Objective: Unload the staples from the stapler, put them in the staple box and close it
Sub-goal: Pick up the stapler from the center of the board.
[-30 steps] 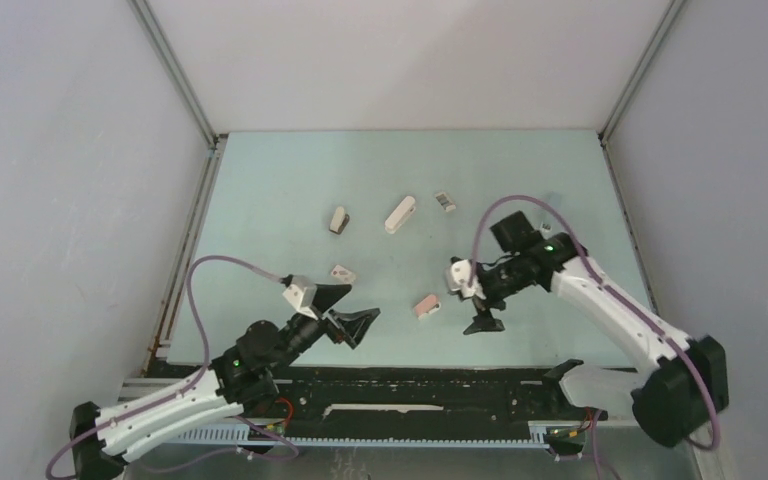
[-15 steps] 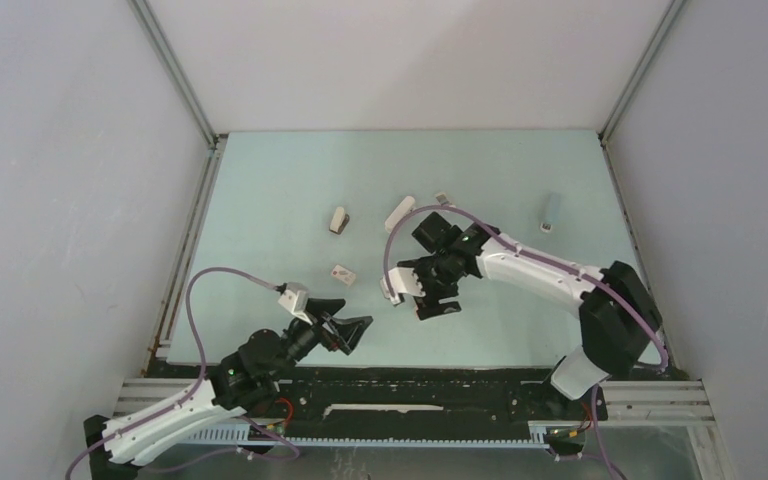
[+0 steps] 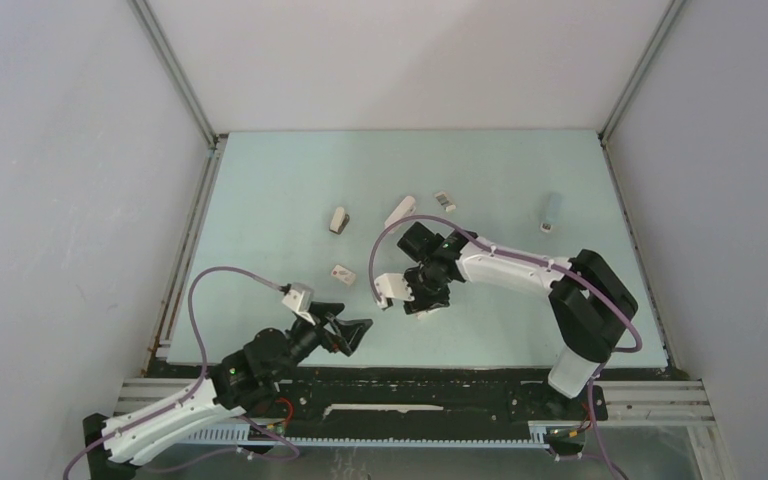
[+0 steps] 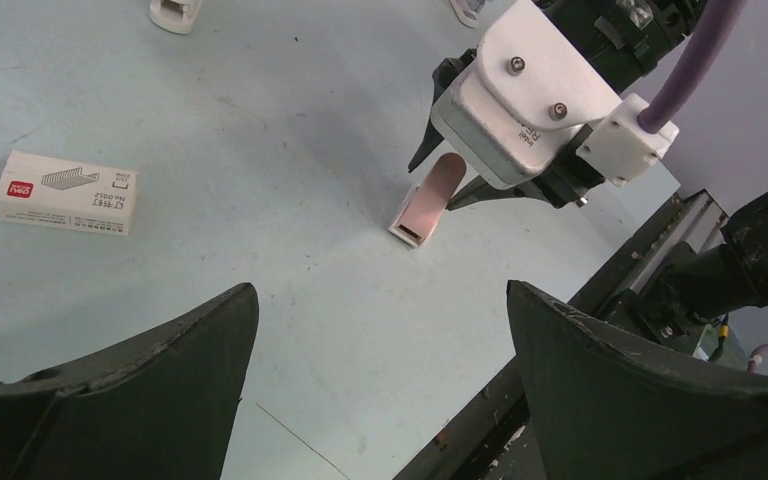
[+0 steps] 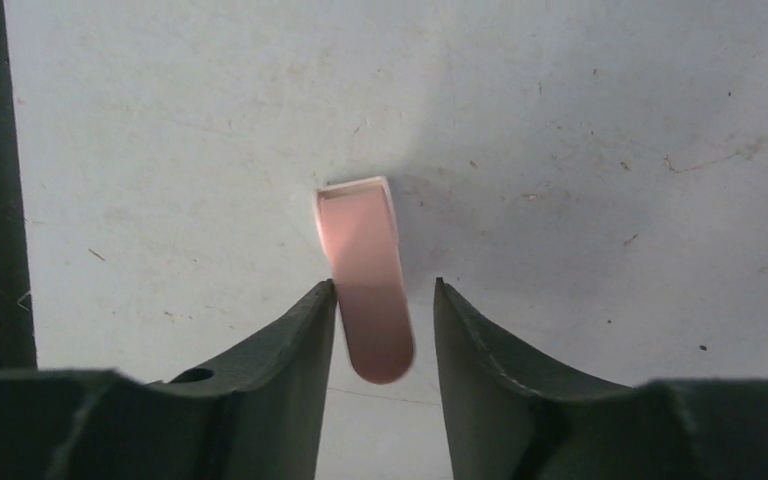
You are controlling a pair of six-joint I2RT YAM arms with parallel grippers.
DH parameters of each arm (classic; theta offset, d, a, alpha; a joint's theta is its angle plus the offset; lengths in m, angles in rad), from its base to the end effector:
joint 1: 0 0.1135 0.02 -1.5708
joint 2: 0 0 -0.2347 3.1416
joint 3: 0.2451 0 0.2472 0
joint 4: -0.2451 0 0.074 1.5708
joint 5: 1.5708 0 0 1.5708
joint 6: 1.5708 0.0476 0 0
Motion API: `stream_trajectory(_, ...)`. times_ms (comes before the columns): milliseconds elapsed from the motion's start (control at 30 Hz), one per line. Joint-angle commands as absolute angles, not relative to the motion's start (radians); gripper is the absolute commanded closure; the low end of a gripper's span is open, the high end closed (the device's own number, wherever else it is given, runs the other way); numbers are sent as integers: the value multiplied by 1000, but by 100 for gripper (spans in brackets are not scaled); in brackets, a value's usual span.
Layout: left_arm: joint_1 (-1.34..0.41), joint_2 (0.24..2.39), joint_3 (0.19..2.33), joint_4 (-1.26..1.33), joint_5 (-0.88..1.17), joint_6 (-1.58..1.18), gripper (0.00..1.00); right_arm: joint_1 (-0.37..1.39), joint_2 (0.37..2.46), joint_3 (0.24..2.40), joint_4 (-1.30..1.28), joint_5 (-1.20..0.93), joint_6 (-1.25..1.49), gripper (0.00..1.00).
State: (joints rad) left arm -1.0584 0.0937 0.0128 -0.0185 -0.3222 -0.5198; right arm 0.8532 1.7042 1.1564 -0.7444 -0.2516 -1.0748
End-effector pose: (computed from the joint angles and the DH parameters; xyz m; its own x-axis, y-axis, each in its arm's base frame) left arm 0.0861 -0.1223 0.1640 -0.3761 -0.2923 -0.8792 0.5593 0.6849 -0.4670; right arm 0.2016 0.2490 0.1570 0.3804 -0.8595 -0.3414 -0.9247 -0.3585 -0.1280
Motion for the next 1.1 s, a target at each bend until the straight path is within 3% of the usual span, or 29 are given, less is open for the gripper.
stream_trajectory(0, -1062, 63, 6, -34, -341, -527, 0, 881, 1701, 1147, -722, -250, -1076, 53)
stream_trajectory(133, -1062, 37, -8, -35, -322, -526, 0, 882, 1686, 1128, -720, -248, -1088, 61)
stream_trajectory(300, -1062, 8, -47, -5, -290, -508, 0, 863, 1652, 1113, -709, -273, -1067, 90)
stream_trajectory(367, -1062, 7, -68, 68, -262, -485, 0, 842, 1613, 1103, -702, -303, -1037, 95)
stream_trajectory(667, -1062, 227, -159, 601, -206, -323, 0, 590, 1453, 1063, -692, -605, -934, 100)
stream_trajectory(900, -1062, 650, -58, 892, -184, -208, 0, 401, 1399, 1064, -672, -797, -859, 100)
stream_trajectory(1067, -1017, 963, 71, 1016, -31, -167, 0, 340, 1380, 1060, -702, -881, -908, 100)
